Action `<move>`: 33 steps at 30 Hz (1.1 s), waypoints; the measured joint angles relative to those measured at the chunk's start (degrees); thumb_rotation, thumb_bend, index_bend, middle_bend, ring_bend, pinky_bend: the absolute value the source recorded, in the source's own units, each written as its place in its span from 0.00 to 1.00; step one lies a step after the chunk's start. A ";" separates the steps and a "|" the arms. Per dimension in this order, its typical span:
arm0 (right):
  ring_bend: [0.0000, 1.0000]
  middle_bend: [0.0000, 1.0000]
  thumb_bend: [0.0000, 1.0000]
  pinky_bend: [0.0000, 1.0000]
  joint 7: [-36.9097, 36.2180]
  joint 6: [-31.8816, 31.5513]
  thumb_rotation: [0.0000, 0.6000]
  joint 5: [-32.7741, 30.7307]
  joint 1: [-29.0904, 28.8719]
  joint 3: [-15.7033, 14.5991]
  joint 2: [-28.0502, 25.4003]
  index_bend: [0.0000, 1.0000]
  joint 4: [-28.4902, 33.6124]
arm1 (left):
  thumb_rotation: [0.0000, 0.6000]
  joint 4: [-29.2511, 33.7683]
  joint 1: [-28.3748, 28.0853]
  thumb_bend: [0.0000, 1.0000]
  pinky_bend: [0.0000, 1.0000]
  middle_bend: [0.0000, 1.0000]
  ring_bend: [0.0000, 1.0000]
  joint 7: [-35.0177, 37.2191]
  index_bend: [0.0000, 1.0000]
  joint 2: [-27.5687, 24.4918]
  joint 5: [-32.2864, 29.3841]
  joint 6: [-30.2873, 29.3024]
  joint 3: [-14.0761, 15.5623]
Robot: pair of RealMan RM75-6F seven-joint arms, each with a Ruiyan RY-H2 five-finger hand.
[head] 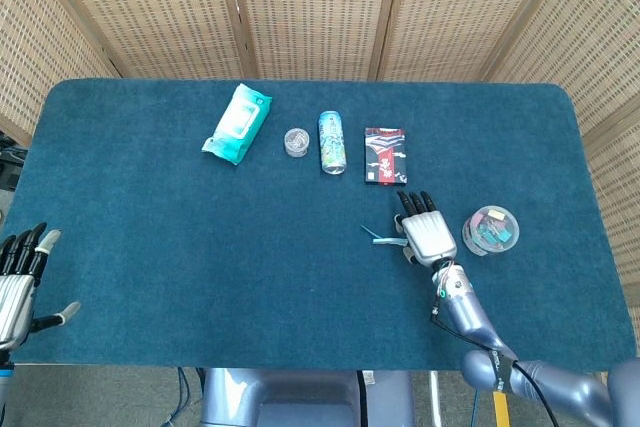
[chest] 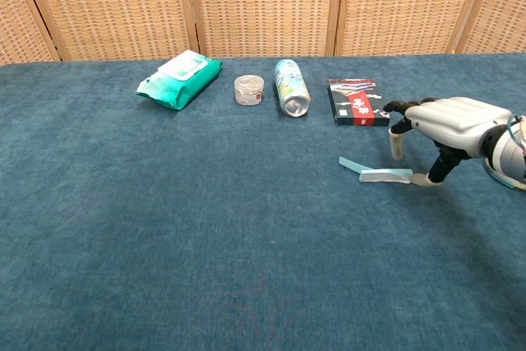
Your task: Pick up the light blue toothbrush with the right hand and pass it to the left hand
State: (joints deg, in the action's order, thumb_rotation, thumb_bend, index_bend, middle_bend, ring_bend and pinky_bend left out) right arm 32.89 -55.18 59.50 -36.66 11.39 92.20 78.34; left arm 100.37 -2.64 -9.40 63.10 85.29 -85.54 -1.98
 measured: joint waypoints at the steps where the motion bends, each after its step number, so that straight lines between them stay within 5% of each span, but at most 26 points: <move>1: 0.00 0.00 0.34 0.00 -0.01 -0.22 1.00 -0.13 -0.03 -0.08 0.39 0.43 -0.41 | 1.00 0.00 -0.02 0.00 0.00 0.00 0.00 -0.09 0.00 0.05 0.01 0.04 0.05; 33: 0.00 0.00 0.44 0.00 0.64 -0.86 1.00 -3.08 -1.49 -1.00 4.60 0.57 -4.58 | 1.00 -0.13 -0.21 0.00 0.00 0.00 0.00 0.33 0.00 -0.06 -0.33 0.07 0.25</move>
State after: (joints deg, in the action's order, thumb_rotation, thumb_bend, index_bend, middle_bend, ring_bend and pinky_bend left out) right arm 33.53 -56.04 56.42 -38.16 10.39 96.80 73.76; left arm 100.23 -2.85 -9.07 63.05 84.95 -85.47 -1.73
